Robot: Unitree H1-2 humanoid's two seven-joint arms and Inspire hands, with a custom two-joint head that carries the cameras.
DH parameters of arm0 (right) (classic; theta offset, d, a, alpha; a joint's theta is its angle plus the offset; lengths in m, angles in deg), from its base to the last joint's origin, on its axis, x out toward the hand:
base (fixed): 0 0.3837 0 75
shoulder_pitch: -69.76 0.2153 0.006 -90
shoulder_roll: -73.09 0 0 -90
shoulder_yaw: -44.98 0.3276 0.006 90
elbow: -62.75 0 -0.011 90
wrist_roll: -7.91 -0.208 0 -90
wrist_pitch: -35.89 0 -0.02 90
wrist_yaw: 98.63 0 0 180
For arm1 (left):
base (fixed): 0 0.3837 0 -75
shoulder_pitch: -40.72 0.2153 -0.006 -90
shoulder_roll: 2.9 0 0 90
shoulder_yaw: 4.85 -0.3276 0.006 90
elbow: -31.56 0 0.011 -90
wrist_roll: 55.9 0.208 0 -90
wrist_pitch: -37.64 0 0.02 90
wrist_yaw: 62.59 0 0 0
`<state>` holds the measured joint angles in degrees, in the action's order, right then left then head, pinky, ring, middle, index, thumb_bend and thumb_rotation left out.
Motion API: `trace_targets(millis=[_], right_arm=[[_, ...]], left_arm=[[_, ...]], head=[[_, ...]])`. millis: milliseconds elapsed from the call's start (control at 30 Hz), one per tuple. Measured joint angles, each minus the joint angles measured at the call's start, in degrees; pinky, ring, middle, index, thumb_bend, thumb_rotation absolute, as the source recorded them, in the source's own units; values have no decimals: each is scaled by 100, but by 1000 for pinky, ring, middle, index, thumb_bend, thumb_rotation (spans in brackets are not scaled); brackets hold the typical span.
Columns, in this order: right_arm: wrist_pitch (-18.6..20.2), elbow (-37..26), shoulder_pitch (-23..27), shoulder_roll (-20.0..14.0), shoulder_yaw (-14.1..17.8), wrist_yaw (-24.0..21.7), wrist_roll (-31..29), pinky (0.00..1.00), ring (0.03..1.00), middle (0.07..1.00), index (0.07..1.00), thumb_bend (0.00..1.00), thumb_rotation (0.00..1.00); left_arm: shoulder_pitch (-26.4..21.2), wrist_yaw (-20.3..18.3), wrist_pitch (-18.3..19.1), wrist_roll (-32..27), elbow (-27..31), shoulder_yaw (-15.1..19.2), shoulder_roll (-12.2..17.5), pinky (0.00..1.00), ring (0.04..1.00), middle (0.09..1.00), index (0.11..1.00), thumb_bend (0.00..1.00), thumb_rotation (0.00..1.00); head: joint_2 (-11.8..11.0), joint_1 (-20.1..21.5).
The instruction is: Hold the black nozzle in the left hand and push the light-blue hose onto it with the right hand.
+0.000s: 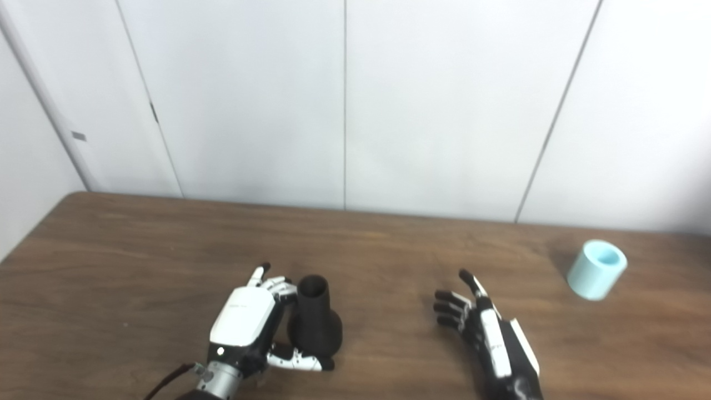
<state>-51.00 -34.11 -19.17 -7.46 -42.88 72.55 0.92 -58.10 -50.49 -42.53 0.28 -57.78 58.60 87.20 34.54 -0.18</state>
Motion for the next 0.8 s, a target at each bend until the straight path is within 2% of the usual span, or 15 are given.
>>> trace_targets(millis=[167, 267, 333, 400, 467, 567, 667, 700, 800], right_arm=[[116, -322, -39, -224, 162, 32, 1, 716, 759, 759, 878, 502, 885], [229, -460, -110, -404, 280, 35, -11, 696, 759, 752, 855, 519, 787], [341, -579, -155, -475, 386, 99, -10, 688, 750, 751, 845, 452, 627], [354, -689, -168, -486, 485, 199, -3, 684, 744, 753, 836, 427, 503], [342, -702, -164, -510, 521, 219, 9, 676, 740, 751, 826, 469, 449], [343, -700, -158, -533, 596, 232, 7, 734, 762, 750, 810, 587, 359], [325, -626, -116, -594, 789, 241, -18, 755, 778, 760, 807, 614, 314], [320, -584, -97, -624, 866, 245, -37, 721, 769, 755, 797, 602, 268], [328, -567, -65, -746, 1026, 360, 50, 651, 737, 731, 764, 620, 230]], left_arm=[[-1, -112, -111, 90, 4, -89, -96, 1000, 825, 707, 483, 524, 52], [-7, -114, -161, 133, 0, -134, -104, 1000, 816, 697, 483, 524, 52], [-7, -113, -167, 155, -2, -138, -103, 1000, 813, 693, 483, 524, 51], [-6, -114, -174, 175, -3, -141, -102, 1000, 813, 692, 483, 524, 51], [-9, -115, -177, 208, -5, -154, -103, 1000, 811, 692, 483, 524, 51], [-10, -122, -198, 212, -6, -167, -103, 1000, 809, 693, 483, 524, 51], [-17, -120, -245, 212, -21, -173, -103, 1000, 807, 694, 483, 524, 51], [-21, -122, -270, 212, -29, -176, -103, 1000, 806, 696, 483, 524, 51], [-23, -149, -323, 212, -32, -172, -101, 1000, 807, 699, 483, 524, 51]], head=[[88, 88], [237, 220], [299, 273], [352, 351], [352, 369], [326, 404], [326, 422], [317, 492], [291, 712]])
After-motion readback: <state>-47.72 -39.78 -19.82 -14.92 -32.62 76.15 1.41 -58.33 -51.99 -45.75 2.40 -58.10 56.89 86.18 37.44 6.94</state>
